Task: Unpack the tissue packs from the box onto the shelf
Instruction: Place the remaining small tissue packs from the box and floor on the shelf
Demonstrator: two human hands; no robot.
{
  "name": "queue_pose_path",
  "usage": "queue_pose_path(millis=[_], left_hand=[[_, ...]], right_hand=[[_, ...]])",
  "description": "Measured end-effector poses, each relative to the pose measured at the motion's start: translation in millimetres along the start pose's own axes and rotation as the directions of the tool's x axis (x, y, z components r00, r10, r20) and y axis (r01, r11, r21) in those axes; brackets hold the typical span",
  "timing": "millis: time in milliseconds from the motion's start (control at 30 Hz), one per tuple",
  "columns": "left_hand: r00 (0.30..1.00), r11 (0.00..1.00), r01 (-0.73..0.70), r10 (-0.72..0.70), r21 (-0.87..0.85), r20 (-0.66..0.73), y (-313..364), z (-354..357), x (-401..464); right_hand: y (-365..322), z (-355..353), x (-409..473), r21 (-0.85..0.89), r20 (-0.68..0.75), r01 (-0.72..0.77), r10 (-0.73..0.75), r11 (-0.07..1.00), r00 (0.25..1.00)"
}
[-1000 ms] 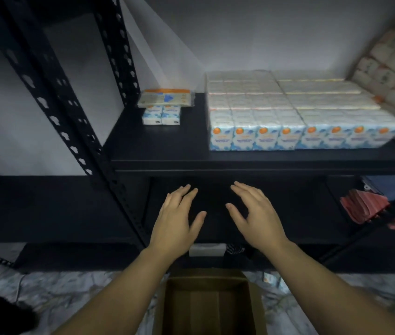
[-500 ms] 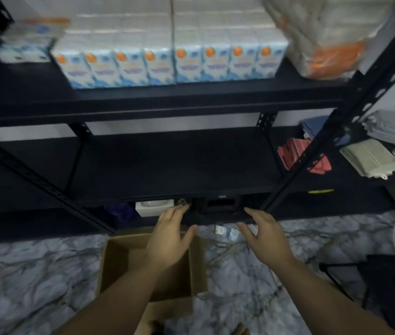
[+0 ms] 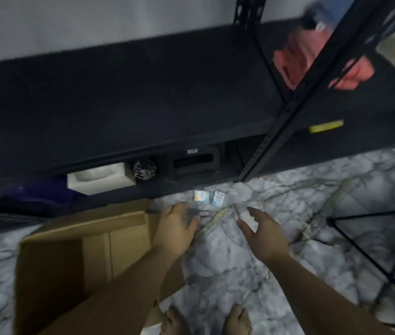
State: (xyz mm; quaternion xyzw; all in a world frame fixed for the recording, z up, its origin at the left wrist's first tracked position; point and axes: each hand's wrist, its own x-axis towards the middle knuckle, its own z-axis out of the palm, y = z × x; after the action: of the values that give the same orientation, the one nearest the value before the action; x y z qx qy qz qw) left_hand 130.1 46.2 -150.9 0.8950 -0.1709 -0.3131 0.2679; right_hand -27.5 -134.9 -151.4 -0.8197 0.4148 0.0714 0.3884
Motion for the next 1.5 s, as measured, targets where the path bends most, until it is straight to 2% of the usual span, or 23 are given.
queue_pose_path(millis=[200, 300, 400, 567, 700, 867, 933, 1067, 1133, 1333, 1500], left_hand=[[0.997, 0.995, 0.06, -0.063, 0.074, 0.04, -66.0, 124.4, 120.8], [0.991, 0.99, 0.134, -0.134, 0.05, 0.017, -95.2, 173.9, 176.0], [0.984, 0.979, 0.18, -0.178, 0.1, -0.027, -121.6, 213.2, 226.1], [0.948, 0.953, 0.302, -0.296, 0.037, -0.117, -148.1, 254.9, 280.7], [0.933, 0.948, 0.318, -0.307, 0.029, -0.186, -160.5, 277.5, 295.8], [0.916, 0.934, 0.303, -0.341, -0.19, -0.214, -160.7, 282.1, 290.8], [0.908, 0.908, 0.302, -0.367, -0.29, -0.202, -156.8, 280.6, 282.1], [0.923, 0.874, 0.26, -0.349, -0.411, -0.16, -149.6, 269.6, 255.4], [0.935, 0.875, 0.245, -0.327, -0.417, -0.138, -140.4, 254.4, 233.9], [0.973, 0.899, 0.123, -0.193, -0.42, -0.129, -84.5, 174.2, 137.5], [0.986, 0.817, 0.074, -0.147, -0.572, -0.082, -28.5, 78.4, 36.3]], right_hand=[[91.6, 105.4, 108.2, 0.051, -0.007, -0.093, 0.094, 0.994, 0.996], [127.9, 152.0, 158.9, 0.103, 0.007, -0.122, 0.122, 0.987, 0.993], [154.3, 193.0, 208.7, 0.14, 0.006, -0.122, 0.122, 0.983, 0.993], [176.3, 243.1, 274.7, 0.093, -0.046, -0.072, 0.077, 0.993, 0.996], [184.6, 263.2, 294.5, 0.042, -0.055, -0.055, 0.057, 0.998, 0.997], [194.0, 277.1, 291.0, 0.114, -0.06, -0.064, 0.071, 0.991, 0.996], [194.1, 278.4, 285.8, 0.161, -0.073, -0.081, 0.093, 0.984, 0.993], [187.7, 267.9, 264.3, 0.394, -0.081, -0.122, 0.166, 0.911, 0.983], [181.0, 250.3, 243.6, 0.493, -0.058, -0.126, 0.177, 0.861, 0.982], [119.2, 151.9, 140.7, 0.648, -0.009, -0.14, 0.192, 0.749, 0.981], [29.7, 56.6, 42.1, 0.687, -0.026, -0.069, 0.12, 0.724, 0.992]])
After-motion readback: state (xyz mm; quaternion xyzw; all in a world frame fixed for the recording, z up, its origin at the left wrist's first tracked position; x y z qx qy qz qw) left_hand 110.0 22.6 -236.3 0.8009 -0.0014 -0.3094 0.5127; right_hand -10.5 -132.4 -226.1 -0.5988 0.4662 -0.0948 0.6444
